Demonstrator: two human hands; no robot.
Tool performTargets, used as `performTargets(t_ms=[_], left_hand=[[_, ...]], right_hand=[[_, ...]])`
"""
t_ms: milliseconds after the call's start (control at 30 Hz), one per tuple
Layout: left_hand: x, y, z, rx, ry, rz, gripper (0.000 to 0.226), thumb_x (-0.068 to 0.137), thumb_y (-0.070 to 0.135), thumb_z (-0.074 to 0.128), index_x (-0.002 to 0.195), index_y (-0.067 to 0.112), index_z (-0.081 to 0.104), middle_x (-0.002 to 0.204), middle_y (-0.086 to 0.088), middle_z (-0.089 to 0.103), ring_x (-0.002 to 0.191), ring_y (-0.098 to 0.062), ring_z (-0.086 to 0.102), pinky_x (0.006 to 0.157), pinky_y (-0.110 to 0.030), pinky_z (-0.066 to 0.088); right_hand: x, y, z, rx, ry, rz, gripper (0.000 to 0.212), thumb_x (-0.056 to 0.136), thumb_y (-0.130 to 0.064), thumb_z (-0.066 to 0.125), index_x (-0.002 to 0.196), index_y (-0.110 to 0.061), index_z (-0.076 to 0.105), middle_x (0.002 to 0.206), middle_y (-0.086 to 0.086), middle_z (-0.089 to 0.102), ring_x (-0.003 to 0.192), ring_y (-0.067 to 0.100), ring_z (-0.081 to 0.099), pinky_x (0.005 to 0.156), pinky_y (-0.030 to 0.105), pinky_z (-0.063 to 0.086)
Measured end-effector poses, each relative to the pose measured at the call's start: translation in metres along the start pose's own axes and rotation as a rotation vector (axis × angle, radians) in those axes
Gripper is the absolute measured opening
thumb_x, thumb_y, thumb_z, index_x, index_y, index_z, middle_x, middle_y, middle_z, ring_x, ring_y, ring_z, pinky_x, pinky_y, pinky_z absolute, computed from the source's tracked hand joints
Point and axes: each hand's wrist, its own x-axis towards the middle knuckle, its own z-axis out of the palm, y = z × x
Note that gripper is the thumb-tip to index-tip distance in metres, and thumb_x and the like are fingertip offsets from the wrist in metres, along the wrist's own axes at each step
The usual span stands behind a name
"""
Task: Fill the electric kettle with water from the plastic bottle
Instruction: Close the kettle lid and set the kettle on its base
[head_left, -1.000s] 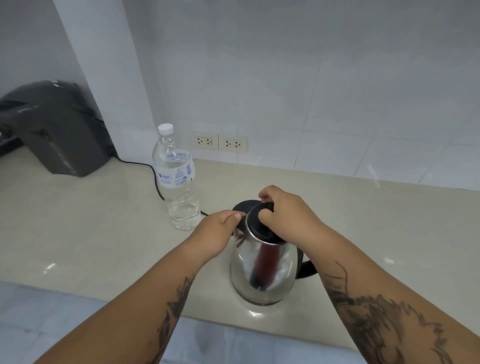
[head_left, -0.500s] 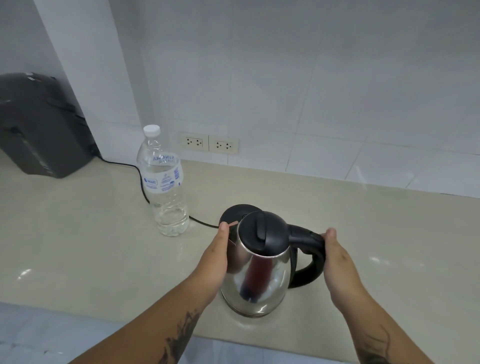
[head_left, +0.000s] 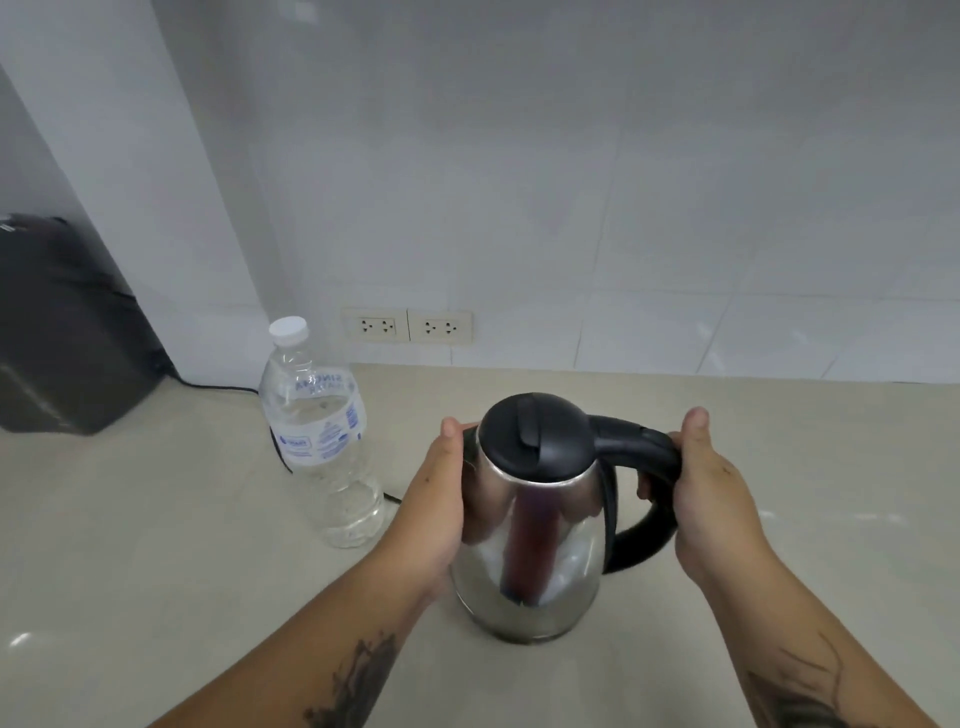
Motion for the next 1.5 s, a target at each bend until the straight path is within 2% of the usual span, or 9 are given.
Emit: performTargets(t_ms=[267, 433, 667, 800, 900, 1067, 1233, 1367, 1500], left_hand=[[0.059, 0.02, -0.008, 0.035, 0.038, 0.051, 0.062, 0.097, 0.062, 0.017, 0.113, 0.029, 0.067, 0.089, 0.005, 0.068, 0.091, -0.014, 0.058, 0.096, -0.042, 0.044], [0.081, 0.014, -0.012, 0.044, 0.016, 0.019, 0.061, 0.099, 0.058, 0.015, 0.107, 0.026, 0.067, 0.081, 0.007, 0.068, 0.078, -0.008, 0.06, 0.065, -0.025, 0.042], [0.097, 0.007, -0.008, 0.04, -0.034, 0.022, 0.06, 0.1, 0.056, 0.015, 0.108, 0.024, 0.065, 0.062, 0.014, 0.061, 0.064, -0.007, 0.054, 0.061, -0.025, 0.042], [0.105, 0.006, -0.004, 0.066, -0.103, 0.019, 0.053, 0.1, 0.057, 0.02, 0.123, 0.03, 0.06, 0.099, 0.005, 0.068, 0.089, -0.009, 0.061, 0.068, -0.025, 0.044], [0.11, 0.002, -0.002, 0.088, -0.094, -0.005, 0.043, 0.098, 0.054, 0.03, 0.124, 0.034, 0.058, 0.117, 0.004, 0.066, 0.11, -0.013, 0.06, 0.086, -0.031, 0.047], [0.115, 0.001, 0.003, 0.117, -0.055, 0.02, 0.041, 0.099, 0.047, 0.027, 0.125, 0.034, 0.056, 0.117, 0.005, 0.063, 0.108, -0.011, 0.057, 0.088, -0.032, 0.043], [0.112, 0.002, 0.006, 0.116, -0.019, 0.019, 0.039, 0.099, 0.044, 0.028, 0.12, 0.035, 0.059, 0.116, 0.004, 0.064, 0.107, -0.013, 0.057, 0.085, -0.032, 0.042], [0.11, 0.006, 0.009, 0.096, 0.016, 0.01, 0.038, 0.097, 0.042, 0.03, 0.118, 0.033, 0.061, 0.114, 0.003, 0.065, 0.105, -0.014, 0.058, 0.076, -0.03, 0.044], [0.108, 0.007, 0.011, 0.076, 0.03, -0.003, 0.038, 0.097, 0.042, 0.031, 0.115, 0.032, 0.063, 0.114, 0.0, 0.067, 0.106, -0.016, 0.059, 0.082, -0.033, 0.044]], right_hand=[[0.051, -0.006, 0.042, 0.038, 0.045, 0.01, 0.067, 0.097, -0.058, 0.026, 0.062, -0.014, 0.062, 0.054, 0.005, 0.057, 0.061, 0.024, 0.052, 0.071, 0.037, 0.039], [0.066, 0.01, 0.058, 0.017, 0.049, 0.032, 0.067, 0.097, -0.058, 0.026, 0.067, -0.012, 0.063, 0.057, 0.006, 0.058, 0.063, 0.022, 0.053, 0.073, 0.036, 0.04], [0.076, 0.016, 0.059, 0.013, 0.072, 0.034, 0.067, 0.098, -0.056, 0.025, 0.066, -0.011, 0.063, 0.059, 0.007, 0.058, 0.064, 0.023, 0.052, 0.072, 0.036, 0.039], [0.086, 0.018, 0.057, -0.004, 0.07, 0.042, 0.067, 0.098, -0.057, 0.025, 0.068, -0.011, 0.064, 0.059, 0.007, 0.057, 0.064, 0.024, 0.052, 0.074, 0.037, 0.039], [0.087, 0.022, 0.057, 0.005, 0.084, 0.076, 0.066, 0.098, -0.057, 0.026, 0.066, -0.013, 0.063, 0.06, 0.008, 0.057, 0.064, 0.024, 0.052, 0.075, 0.037, 0.04], [0.086, 0.019, 0.056, -0.043, 0.087, 0.119, 0.061, 0.099, -0.051, 0.028, 0.074, -0.012, 0.067, 0.069, 0.011, 0.062, 0.07, 0.024, 0.056, 0.074, 0.035, 0.041], [0.082, 0.011, 0.039, -0.083, 0.154, -0.006, 0.024, 0.097, -0.028, 0.043, 0.103, -0.023, 0.066, 0.096, -0.004, 0.061, 0.094, 0.02, 0.059, 0.073, 0.026, 0.043], [0.065, 0.013, 0.027, -0.162, 0.138, -0.141, 0.04, 0.093, -0.007, 0.045, 0.114, -0.033, 0.067, 0.101, -0.002, 0.05, 0.083, 0.006, 0.053, 0.075, 0.022, 0.042], [0.055, 0.018, 0.03, -0.296, 0.073, -0.201, 0.052, 0.091, -0.001, 0.044, 0.125, -0.037, 0.061, 0.093, -0.012, 0.044, 0.082, 0.001, 0.051, 0.071, 0.006, 0.036]])
